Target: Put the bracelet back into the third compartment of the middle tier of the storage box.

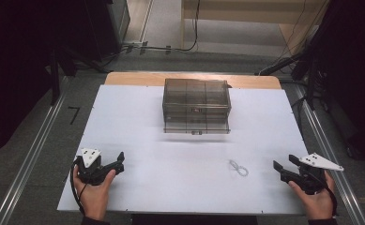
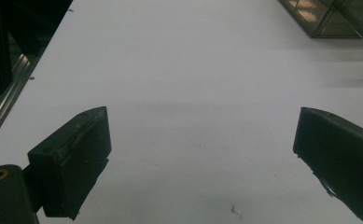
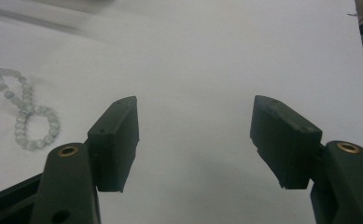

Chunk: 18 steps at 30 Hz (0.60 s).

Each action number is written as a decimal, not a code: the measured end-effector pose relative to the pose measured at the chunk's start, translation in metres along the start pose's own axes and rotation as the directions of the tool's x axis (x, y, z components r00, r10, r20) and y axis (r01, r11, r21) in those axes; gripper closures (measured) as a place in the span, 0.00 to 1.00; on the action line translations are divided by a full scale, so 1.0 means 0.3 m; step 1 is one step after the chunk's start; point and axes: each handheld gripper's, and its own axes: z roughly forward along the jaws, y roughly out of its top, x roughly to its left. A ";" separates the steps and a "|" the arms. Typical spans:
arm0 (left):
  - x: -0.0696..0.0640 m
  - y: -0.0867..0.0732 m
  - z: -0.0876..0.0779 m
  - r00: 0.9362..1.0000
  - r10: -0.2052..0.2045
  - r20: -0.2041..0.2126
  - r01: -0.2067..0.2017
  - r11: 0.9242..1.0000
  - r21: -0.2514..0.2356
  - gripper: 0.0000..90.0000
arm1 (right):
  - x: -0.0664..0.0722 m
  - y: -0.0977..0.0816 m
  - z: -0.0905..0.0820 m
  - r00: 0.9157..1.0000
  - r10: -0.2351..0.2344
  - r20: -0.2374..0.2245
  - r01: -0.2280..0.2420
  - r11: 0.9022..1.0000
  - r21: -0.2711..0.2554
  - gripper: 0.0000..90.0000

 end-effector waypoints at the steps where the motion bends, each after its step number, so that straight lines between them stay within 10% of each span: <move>1: 0.000 0.000 0.000 1.000 0.000 0.000 0.000 1.000 0.000 0.05 | 0.002 0.001 0.000 1.000 0.001 -0.001 -0.001 1.000 0.001 0.35; 18: -0.001 0.000 0.002 1.000 0.002 0.001 -0.002 1.000 0.001 0.05 | 0.047 0.013 0.009 0.999 -0.029 -0.033 0.029 1.000 0.003 0.35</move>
